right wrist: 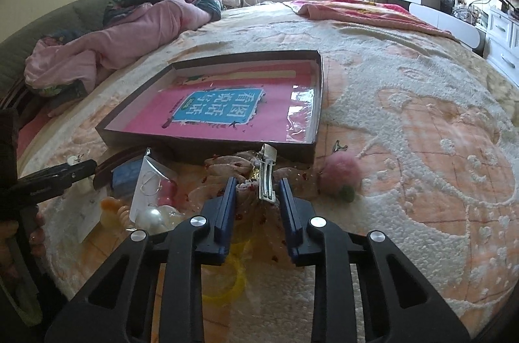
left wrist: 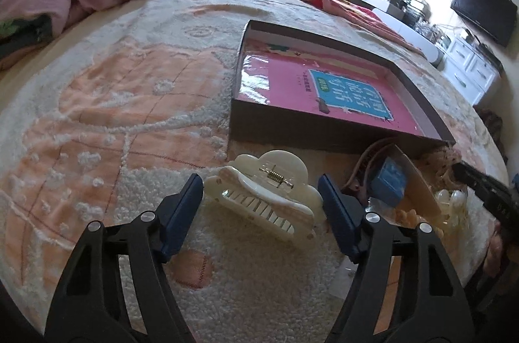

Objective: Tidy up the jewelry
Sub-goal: 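Grasp the cream claw hair clip with the left tool while the right tool grasps the dotted bow clip, then lower both clips into the pink tray and open both tools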

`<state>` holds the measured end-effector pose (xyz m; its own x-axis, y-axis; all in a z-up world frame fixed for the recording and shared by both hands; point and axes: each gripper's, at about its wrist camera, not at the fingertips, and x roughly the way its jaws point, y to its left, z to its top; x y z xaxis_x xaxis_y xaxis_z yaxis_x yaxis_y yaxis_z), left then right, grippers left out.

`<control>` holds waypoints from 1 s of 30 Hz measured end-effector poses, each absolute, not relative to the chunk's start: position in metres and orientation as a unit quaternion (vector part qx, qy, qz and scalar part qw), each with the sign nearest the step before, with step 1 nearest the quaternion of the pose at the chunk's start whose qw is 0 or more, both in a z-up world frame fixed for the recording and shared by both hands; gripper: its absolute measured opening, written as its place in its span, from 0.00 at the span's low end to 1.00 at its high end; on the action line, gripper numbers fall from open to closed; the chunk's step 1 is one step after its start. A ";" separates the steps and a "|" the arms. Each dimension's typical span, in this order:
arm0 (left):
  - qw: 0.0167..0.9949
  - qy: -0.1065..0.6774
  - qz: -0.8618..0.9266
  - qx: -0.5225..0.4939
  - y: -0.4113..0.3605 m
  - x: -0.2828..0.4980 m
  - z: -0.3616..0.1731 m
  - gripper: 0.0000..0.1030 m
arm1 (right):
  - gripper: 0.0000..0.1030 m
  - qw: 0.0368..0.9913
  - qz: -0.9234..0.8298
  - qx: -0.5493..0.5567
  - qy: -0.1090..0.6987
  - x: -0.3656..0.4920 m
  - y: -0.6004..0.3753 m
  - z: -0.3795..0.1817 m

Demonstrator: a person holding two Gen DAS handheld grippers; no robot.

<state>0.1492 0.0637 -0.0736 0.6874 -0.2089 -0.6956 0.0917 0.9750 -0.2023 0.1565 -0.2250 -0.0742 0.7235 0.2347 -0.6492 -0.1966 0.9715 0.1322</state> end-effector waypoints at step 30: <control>0.929 0.347 -0.118 -0.044 0.002 0.211 -0.028 0.62 | 0.22 0.952 0.123 0.019 0.280 0.209 -0.234 -0.013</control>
